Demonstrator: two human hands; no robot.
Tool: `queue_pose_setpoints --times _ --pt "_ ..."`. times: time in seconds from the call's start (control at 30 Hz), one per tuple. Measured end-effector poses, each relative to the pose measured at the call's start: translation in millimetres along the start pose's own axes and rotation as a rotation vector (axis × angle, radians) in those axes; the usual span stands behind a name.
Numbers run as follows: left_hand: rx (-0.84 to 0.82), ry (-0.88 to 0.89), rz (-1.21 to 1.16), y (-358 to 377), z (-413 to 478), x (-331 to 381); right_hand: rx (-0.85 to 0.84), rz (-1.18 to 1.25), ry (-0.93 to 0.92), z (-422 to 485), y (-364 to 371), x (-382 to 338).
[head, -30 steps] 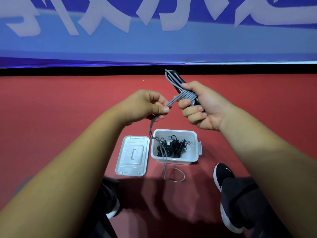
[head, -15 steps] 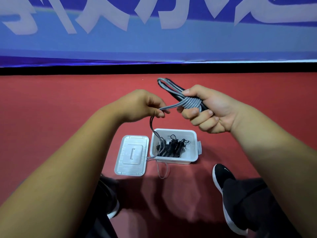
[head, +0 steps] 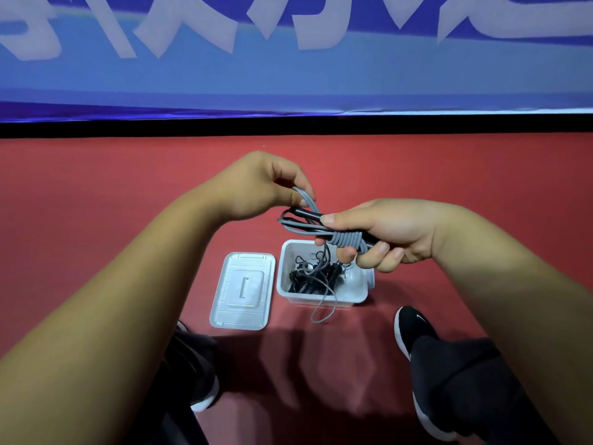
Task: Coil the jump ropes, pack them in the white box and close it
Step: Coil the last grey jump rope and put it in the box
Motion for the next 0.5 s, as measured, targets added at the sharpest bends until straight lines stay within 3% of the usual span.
queue_pose_setpoints --times 0.17,0.27,0.5 --pt "0.009 0.173 0.354 11 -6 7 0.3 -0.028 -0.025 15 -19 4" --pt "0.025 0.233 0.426 19 -7 8 0.415 0.019 -0.068 19 -30 3" --pt "0.139 0.02 0.176 28 -14 0 0.566 0.082 -0.187 19 -44 -8"
Point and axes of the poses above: each hand's wrist, its own z-axis towards the middle knuckle, its own y-axis out of the palm, x = y × z, the point moved 7 cm from there along z, towards the middle knuckle, and after that the axes turned 6 degrees about x, right-handed, at the moved point
